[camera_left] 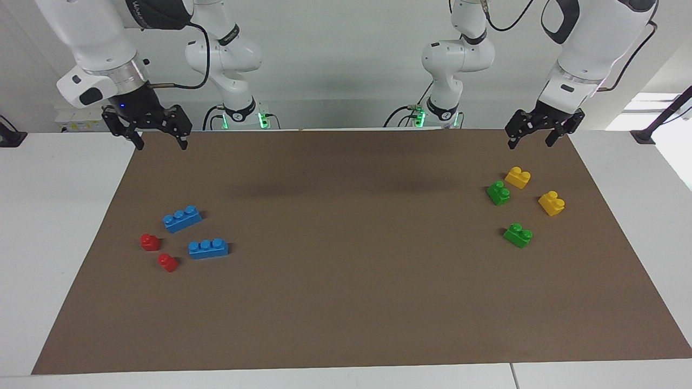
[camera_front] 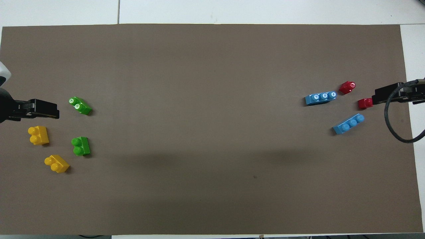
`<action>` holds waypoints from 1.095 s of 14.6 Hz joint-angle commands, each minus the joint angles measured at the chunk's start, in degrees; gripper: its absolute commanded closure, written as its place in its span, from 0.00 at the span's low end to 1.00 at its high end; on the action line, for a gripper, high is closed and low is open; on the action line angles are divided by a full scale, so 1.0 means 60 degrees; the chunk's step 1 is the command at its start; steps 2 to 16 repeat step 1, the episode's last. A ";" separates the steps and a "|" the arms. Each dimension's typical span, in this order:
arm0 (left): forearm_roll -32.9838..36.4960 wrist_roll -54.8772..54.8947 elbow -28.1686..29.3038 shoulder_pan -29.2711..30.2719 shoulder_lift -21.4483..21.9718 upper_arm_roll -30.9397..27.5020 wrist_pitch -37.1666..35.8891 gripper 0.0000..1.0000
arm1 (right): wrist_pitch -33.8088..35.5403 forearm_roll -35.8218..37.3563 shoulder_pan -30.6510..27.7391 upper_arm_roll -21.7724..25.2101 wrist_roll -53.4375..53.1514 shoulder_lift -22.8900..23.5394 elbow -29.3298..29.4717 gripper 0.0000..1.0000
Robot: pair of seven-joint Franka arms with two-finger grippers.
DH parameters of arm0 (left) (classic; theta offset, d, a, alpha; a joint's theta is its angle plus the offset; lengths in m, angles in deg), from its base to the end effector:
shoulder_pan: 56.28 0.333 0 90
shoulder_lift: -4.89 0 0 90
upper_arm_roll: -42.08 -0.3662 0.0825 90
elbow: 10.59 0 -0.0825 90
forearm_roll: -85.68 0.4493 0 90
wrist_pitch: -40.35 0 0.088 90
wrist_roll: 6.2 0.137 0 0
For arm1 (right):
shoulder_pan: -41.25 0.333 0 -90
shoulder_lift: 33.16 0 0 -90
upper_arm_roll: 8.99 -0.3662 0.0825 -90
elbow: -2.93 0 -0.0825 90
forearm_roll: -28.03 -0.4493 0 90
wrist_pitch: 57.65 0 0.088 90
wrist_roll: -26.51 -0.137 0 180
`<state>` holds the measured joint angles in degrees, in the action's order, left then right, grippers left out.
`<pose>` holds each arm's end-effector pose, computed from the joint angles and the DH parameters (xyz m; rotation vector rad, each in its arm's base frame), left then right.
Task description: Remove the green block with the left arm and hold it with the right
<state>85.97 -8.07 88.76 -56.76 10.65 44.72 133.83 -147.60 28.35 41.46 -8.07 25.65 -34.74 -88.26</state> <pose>0.5858 -0.0325 0.6226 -3.1317 0.0343 0.0025 0.6099 -0.0085 0.6504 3.1361 -0.0430 0.0093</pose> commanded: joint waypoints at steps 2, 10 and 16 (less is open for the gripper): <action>0.0157 0.0034 0.0023 -0.0126 0.0065 -0.0073 -0.0038 0.00 | 0.0138 0.0196 -0.0079 -0.0020 0.0113 -0.0101 -0.0123 0.00; 0.0157 0.0034 0.0023 -0.0126 0.0065 -0.0073 -0.0038 0.00 | 0.0138 0.0196 -0.0079 -0.0020 0.0113 -0.0101 -0.0123 0.00; 0.0157 0.0034 0.0023 -0.0126 0.0065 -0.0073 -0.0038 0.00 | 0.0138 0.0196 -0.0079 -0.0020 0.0113 -0.0101 -0.0123 0.00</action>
